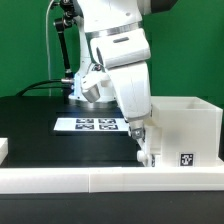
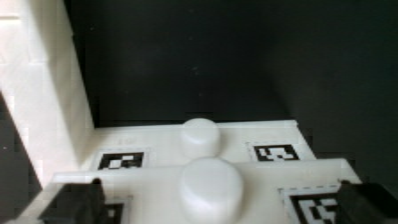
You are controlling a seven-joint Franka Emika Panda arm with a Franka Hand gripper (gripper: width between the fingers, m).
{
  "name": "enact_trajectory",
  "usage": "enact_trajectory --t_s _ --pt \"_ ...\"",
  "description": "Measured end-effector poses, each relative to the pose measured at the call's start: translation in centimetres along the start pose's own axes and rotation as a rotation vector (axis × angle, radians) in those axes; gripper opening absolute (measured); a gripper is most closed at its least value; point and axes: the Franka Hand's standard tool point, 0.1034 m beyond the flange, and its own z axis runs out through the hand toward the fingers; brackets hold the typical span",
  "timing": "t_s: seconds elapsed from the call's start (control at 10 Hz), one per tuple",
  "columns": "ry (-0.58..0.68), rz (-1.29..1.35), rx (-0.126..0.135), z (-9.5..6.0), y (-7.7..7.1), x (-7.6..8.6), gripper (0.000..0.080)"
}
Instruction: Assemble drawer
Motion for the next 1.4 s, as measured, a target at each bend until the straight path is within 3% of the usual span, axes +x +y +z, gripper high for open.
enact_trajectory --t_s 0.3,0.8,0.9,1.2,1.4 --pt "0.007 -0.003 0.011 0.4 0.0 0.2 0.0649" --pt "-0.005 0.013 0.012 0.6 0.2 2.0 0.0649" --pt "-0.007 0.001 0.015 0.5 0.2 1.4 0.0649" --pt "-0.014 0.021 0.040 -0.5 -0.3 -2.8 0.0649" --pt "-0.031 0.040 0.015 -2.2 0.1 -4.1 0.0649"
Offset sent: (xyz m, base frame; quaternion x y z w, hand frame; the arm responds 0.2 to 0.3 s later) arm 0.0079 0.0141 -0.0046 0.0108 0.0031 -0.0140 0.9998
